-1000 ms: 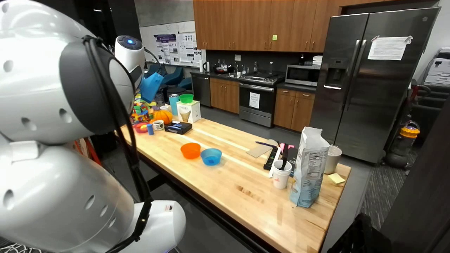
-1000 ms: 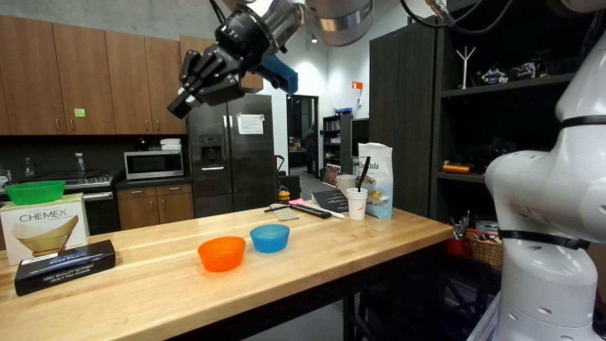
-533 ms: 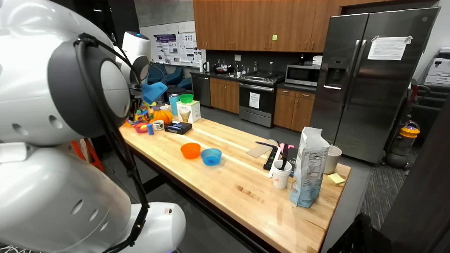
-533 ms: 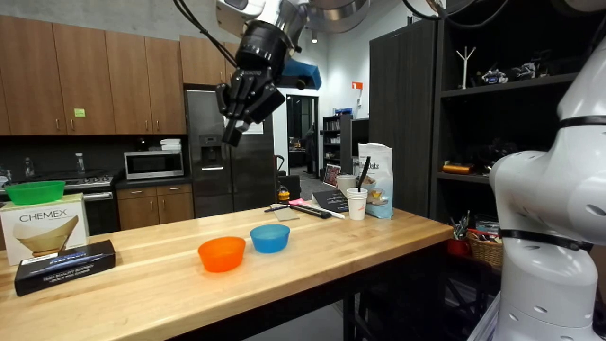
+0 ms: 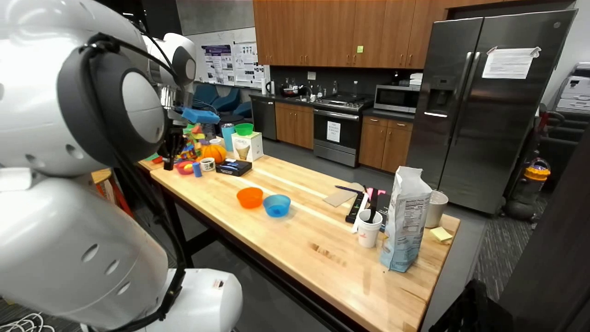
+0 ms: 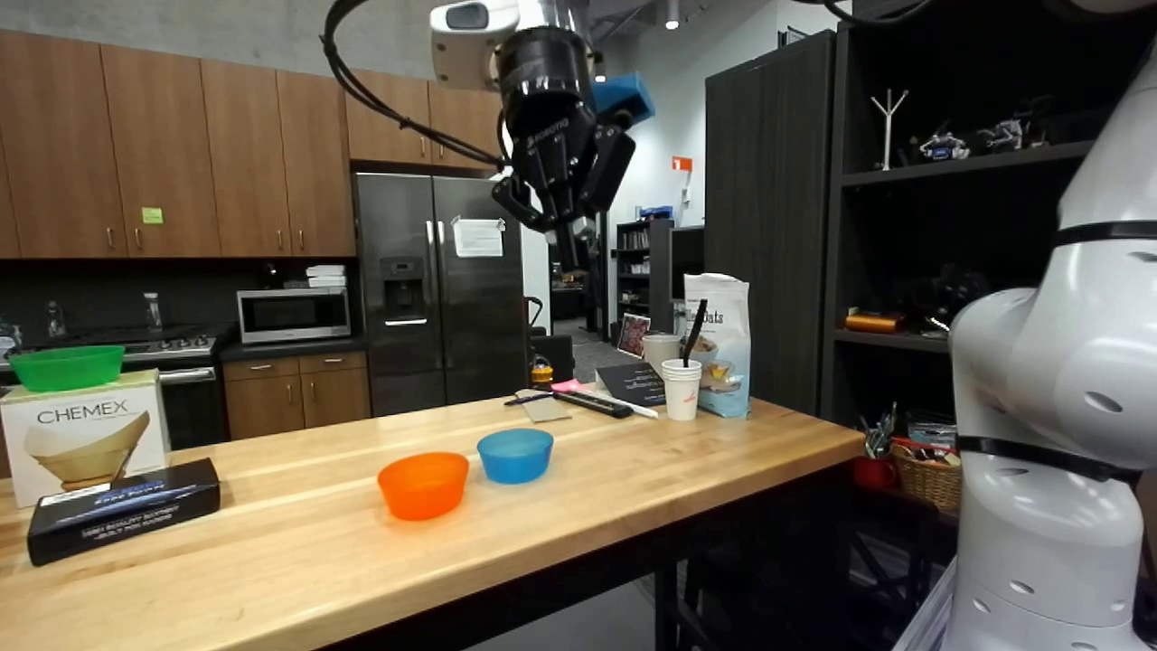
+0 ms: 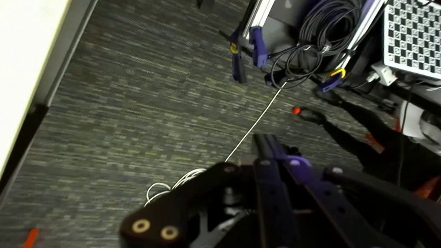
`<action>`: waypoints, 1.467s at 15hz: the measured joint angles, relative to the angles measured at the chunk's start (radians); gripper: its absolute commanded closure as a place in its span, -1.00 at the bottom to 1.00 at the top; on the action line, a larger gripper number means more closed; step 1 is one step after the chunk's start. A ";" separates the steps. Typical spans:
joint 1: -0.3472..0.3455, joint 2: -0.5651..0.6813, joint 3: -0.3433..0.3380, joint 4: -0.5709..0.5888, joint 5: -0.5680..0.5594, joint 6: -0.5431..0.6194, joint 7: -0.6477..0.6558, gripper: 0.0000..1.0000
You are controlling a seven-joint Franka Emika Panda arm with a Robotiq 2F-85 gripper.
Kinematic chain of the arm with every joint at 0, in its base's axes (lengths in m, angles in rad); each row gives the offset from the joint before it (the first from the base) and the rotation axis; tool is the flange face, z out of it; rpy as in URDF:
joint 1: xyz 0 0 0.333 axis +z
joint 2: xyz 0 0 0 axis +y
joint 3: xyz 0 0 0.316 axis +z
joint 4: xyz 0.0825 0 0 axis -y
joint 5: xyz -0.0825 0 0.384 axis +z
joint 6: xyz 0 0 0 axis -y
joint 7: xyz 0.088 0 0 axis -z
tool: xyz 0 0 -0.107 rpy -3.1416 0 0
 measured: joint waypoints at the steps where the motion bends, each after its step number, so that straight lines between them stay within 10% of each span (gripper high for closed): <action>1: -0.012 0.043 0.011 0.049 -0.029 -0.044 0.001 1.00; 6: -0.044 0.327 0.085 0.322 -0.303 -0.124 -0.054 1.00; 7: -0.044 0.381 0.102 0.376 -0.369 -0.125 -0.068 0.48; 8: -0.044 0.427 0.117 0.422 -0.423 -0.124 -0.081 0.96; 13: -0.044 0.526 0.145 0.530 -0.498 -0.117 -0.099 0.48; 16: -0.045 0.525 0.145 0.540 -0.498 -0.118 -0.101 0.48; 17: -0.045 0.525 0.145 0.540 -0.498 -0.118 -0.101 0.87; 19: -0.045 0.527 0.148 0.540 -0.498 -0.118 -0.101 0.62; 22: -0.046 0.532 0.155 0.538 -0.497 -0.117 -0.100 0.90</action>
